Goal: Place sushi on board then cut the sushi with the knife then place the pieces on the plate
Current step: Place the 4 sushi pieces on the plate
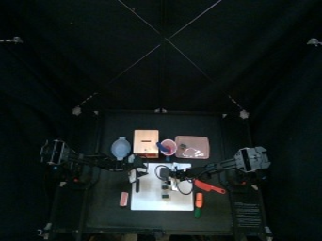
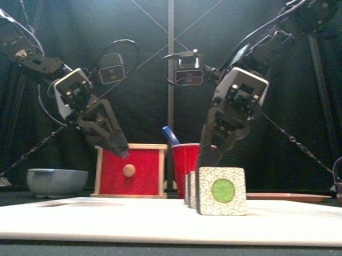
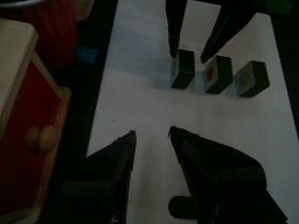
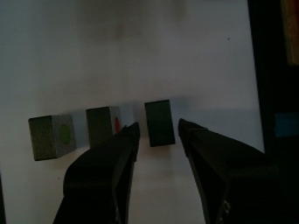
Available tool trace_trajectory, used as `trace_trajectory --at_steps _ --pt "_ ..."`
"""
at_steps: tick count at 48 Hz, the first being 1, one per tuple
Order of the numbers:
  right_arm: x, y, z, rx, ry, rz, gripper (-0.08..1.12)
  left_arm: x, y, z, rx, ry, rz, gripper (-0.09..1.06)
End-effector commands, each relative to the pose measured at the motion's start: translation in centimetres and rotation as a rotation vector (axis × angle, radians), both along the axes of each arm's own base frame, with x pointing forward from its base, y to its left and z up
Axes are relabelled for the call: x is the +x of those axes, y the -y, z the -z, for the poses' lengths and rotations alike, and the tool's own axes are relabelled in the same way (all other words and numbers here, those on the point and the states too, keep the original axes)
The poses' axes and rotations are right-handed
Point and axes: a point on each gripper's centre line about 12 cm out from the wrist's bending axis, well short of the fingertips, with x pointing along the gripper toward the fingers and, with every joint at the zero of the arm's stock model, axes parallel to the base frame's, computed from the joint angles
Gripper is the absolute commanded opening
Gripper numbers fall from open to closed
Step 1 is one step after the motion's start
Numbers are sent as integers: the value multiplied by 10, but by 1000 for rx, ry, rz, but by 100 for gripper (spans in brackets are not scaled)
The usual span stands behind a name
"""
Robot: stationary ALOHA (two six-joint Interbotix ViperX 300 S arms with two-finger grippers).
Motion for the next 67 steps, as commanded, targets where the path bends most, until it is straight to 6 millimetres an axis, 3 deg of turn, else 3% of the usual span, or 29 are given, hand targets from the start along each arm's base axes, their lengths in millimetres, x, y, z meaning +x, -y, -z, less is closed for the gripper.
trace_trajectory --at_steps 1,12,21,30,41,52,67 --pt "8 1 -10 2 37 1 78 4 -1 -6 2 21 -3 77" --pt "7 1 -6 5 23 8 65 4 -1 -5 1 20 -4 77" --pt "-6 14 -25 13 49 49 54 4 -1 -5 3 20 -2 77" --pt "-48 52 -48 27 55 177 54 4 -1 -5 2 20 -1 77" --pt "-104 104 -53 17 -16 375 54 4 -1 -6 4 21 -1 77" --pt "-132 145 -44 5 -87 531 54 4 -2 -6 1 21 -5 77" --pt "-134 170 -9 40 -145 612 55 4 -3 -6 2 21 -7 77"
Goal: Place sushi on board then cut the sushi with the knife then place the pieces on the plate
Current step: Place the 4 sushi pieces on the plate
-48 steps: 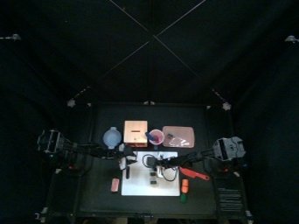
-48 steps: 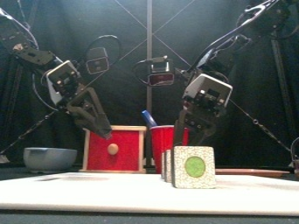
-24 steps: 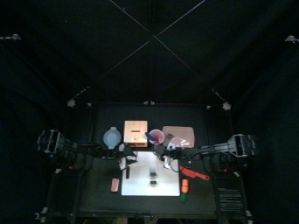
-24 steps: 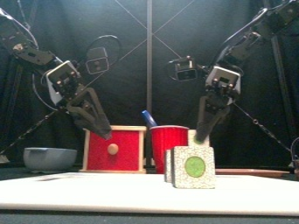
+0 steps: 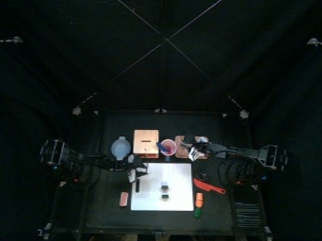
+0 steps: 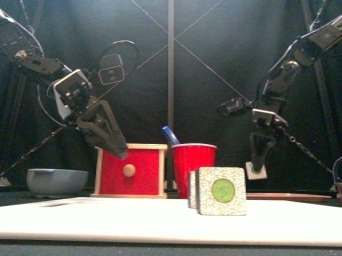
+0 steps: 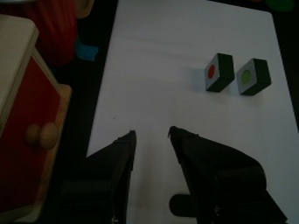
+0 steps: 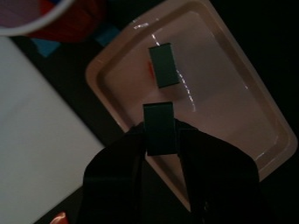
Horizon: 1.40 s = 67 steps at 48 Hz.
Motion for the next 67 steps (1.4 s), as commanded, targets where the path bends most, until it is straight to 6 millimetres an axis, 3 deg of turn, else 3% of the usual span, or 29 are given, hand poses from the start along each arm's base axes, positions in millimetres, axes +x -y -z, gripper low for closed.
trace_trajectory --at_steps 1,7,16,26,39,47,62,67 --pt "6 7 1 -10 44 11 55 3 -2 -5 2 20 -4 77" --pt "10 11 8 -3 60 23 59 3 -2 -5 0 20 -8 77" --pt "7 12 13 2 42 25 75 3 -2 -5 0 20 -8 77" --pt "6 8 -10 -22 56 10 79 3 -2 -5 1 18 -7 77" --pt "16 -21 -46 -45 130 -74 79 3 -2 -5 1 20 -7 77" --pt "35 -55 -51 -16 172 -175 79 4 -2 -6 -2 21 -9 77" --pt "80 -141 -50 -8 242 -476 79 4 -2 -6 -2 21 -9 77" --pt "92 -158 -46 1 240 -524 79 3 -3 -5 1 20 -8 77"
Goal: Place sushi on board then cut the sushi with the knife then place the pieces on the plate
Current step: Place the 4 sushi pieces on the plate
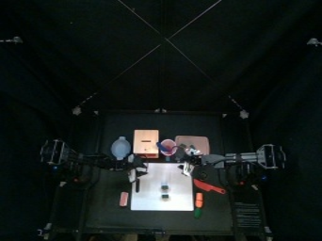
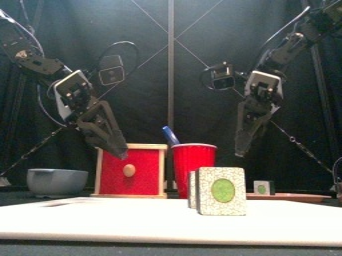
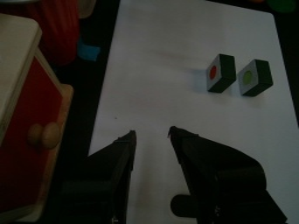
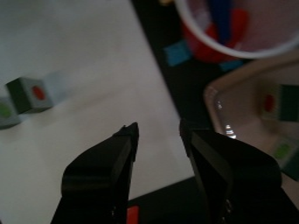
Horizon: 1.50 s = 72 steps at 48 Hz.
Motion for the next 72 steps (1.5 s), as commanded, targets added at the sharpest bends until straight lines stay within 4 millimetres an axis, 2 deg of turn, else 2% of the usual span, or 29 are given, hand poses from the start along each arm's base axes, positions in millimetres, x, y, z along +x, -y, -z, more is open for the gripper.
trace_trajectory --at_steps 1,9,16,30,37,53,58,64,72 --pt "17 -18 -11 5 46 -48 79 4 -2 -6 1 21 -5 77" --pt "36 -39 -2 9 24 -94 79 4 -2 -5 -1 20 -7 77" --pt "50 -48 6 8 7 -114 79 3 -2 -5 1 18 -5 77" --pt "63 -65 8 18 9 -142 79 3 -2 -5 1 17 -5 77" --pt "66 -67 12 17 0 -144 79 3 -2 -4 0 17 -6 77" --pt "73 -65 38 3 -59 -141 75 1 -2 -3 1 11 -6 77" --pt "72 -63 35 8 -51 -134 64 1 -2 -3 1 11 -6 77" --pt "70 -51 26 20 -25 -99 52 1 -2 -3 0 11 -5 77" --pt "45 -19 13 47 -21 -3 50 1 -2 -2 -1 9 -6 77"
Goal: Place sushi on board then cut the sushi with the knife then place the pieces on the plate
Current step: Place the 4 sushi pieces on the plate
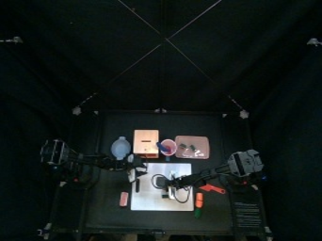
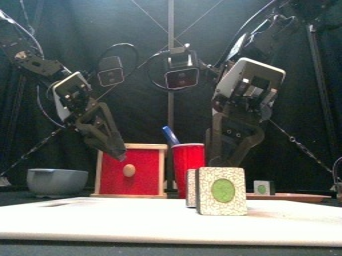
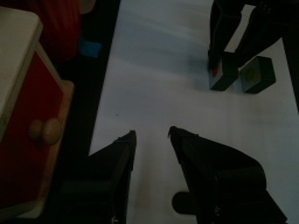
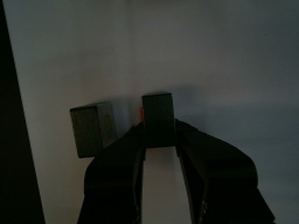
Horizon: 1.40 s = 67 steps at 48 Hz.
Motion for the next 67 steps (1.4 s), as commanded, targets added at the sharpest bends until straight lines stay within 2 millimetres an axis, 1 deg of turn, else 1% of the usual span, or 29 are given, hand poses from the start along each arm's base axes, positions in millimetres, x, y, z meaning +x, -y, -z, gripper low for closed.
trace_trajectory --at_steps 1,5,6,11,16,20,24,27,32,35,41,48,52,60,64,67 --pt "-15 25 -31 24 67 79 50 3 -1 -4 1 17 -2 77" --pt "-35 46 -39 37 75 146 50 2 -1 -4 1 17 -4 77" --pt "-44 54 -42 38 76 172 50 2 -1 -4 2 17 -3 77" --pt "-72 82 -47 37 74 265 50 2 -1 -4 3 17 -2 77" --pt "-101 108 -45 23 37 356 50 2 -1 -4 3 15 0 77" --pt "-126 127 -39 11 -19 435 50 2 -1 -4 1 15 -4 77" --pt "-143 140 -36 -2 -63 491 50 2 -1 -3 -1 14 -6 77" --pt "-152 149 -34 -14 -85 523 50 2 -1 -4 -1 17 -6 77" --pt "-162 160 -30 -29 -106 559 50 2 -1 -4 -1 17 -6 77" --pt "-167 164 -23 -40 -135 571 50 2 -1 -4 -1 17 -6 77" --pt "-174 169 -11 -34 -178 593 51 2 -1 -4 -1 15 -6 77" --pt "-177 172 -4 -18 -197 616 52 2 -1 -4 -1 15 -6 77" --pt "-175 173 -3 -18 -184 617 57 2 -2 -4 -1 17 -7 77" --pt "-175 174 -2 -23 -177 614 75 2 -2 -4 0 15 -6 77" --pt "-175 174 -4 -24 -176 613 80 2 -2 -4 -1 17 -7 77" --pt "-174 173 -7 -29 -167 606 80 2 -2 -3 -1 15 -7 77"
